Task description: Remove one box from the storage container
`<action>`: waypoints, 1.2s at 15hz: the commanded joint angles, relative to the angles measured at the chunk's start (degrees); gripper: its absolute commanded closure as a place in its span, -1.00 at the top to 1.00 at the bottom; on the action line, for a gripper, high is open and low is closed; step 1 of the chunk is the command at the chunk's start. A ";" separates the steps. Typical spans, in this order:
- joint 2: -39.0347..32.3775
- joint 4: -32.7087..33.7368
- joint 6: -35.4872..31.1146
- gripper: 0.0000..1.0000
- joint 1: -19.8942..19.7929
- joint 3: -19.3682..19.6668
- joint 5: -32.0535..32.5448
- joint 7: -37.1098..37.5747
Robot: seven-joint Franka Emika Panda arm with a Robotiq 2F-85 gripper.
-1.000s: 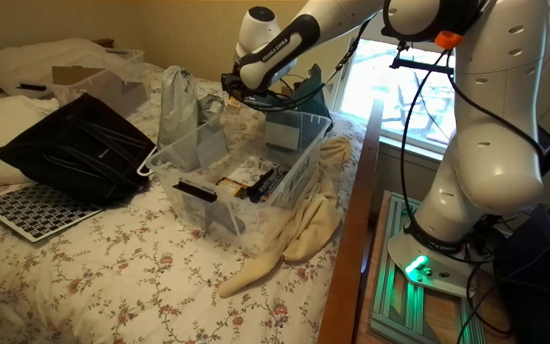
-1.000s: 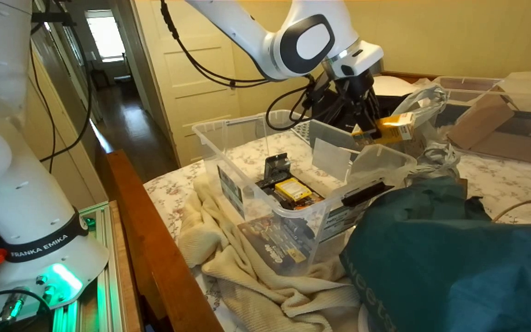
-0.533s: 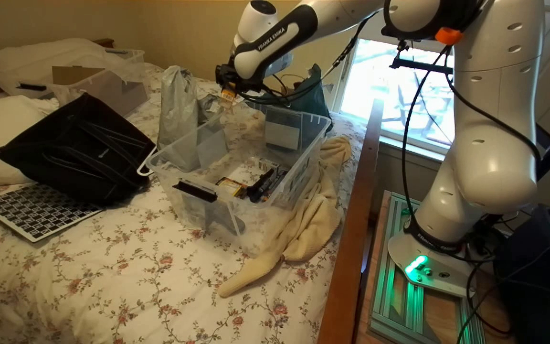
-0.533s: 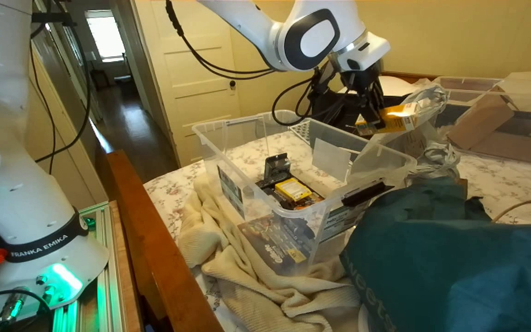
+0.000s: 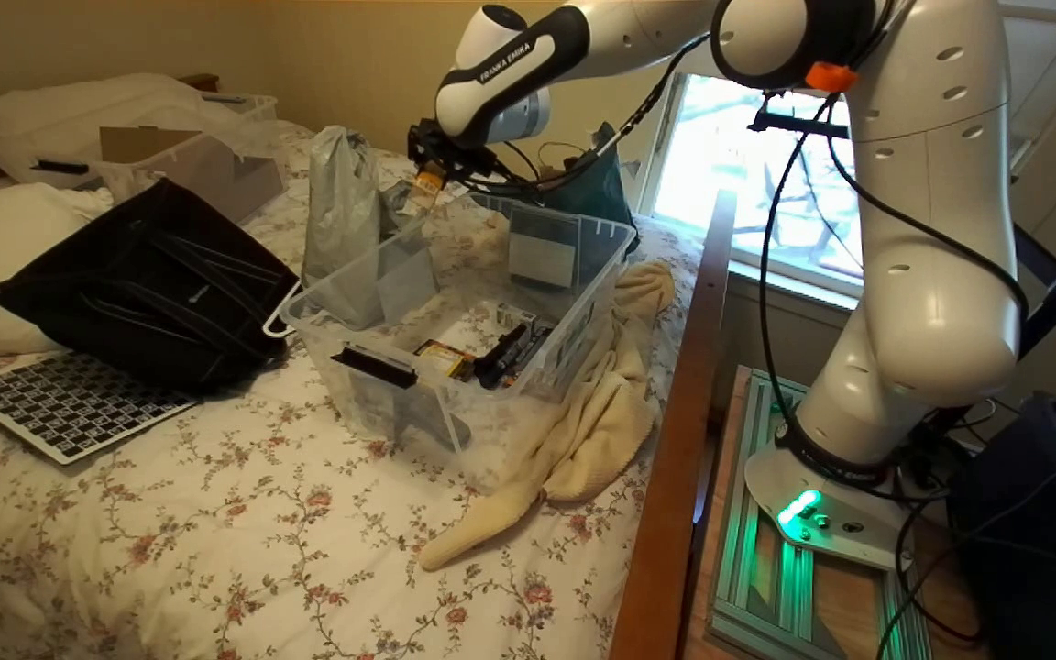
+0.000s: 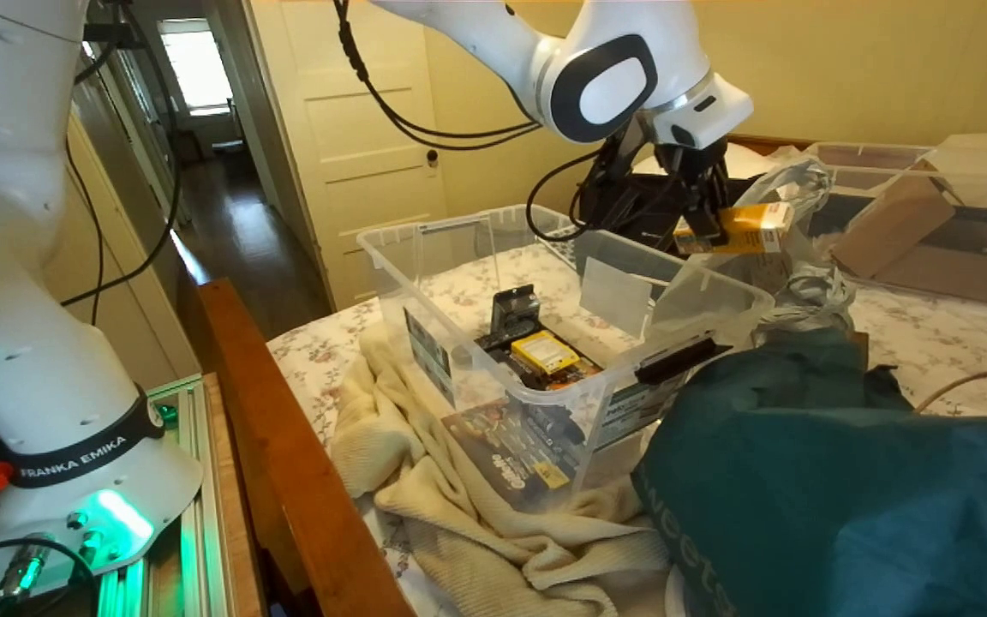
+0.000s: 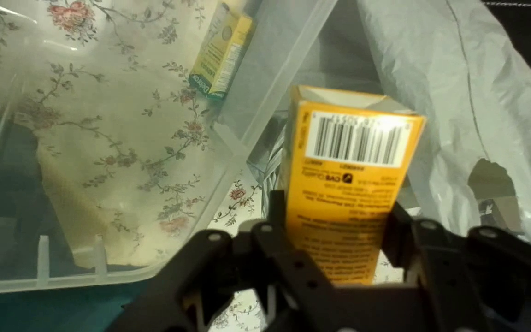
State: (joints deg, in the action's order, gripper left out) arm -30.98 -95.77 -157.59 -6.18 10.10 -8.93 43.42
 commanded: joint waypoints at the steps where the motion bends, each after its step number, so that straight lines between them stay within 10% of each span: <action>1: -4.46 6.50 4.45 -0.53 -1.91 -1.84 -3.50 -2.72; 4: -6.31 9.49 7.21 -0.53 -2.28 -1.85 -3.99 -2.82; 5: -6.73 10.27 8.10 -0.27 -2.37 -1.85 -4.09 -2.79; 6: -7.22 10.99 8.88 0.47 -2.44 -1.81 -4.16 -2.71; 11: -8.80 13.21 10.79 0.97 -2.69 -1.78 -4.20 -2.61; 18: -7.87 11.33 10.88 1.00 -2.22 -1.88 -3.84 -3.04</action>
State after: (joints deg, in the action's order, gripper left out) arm -38.88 -84.67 -147.66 -8.10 9.01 -11.11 42.26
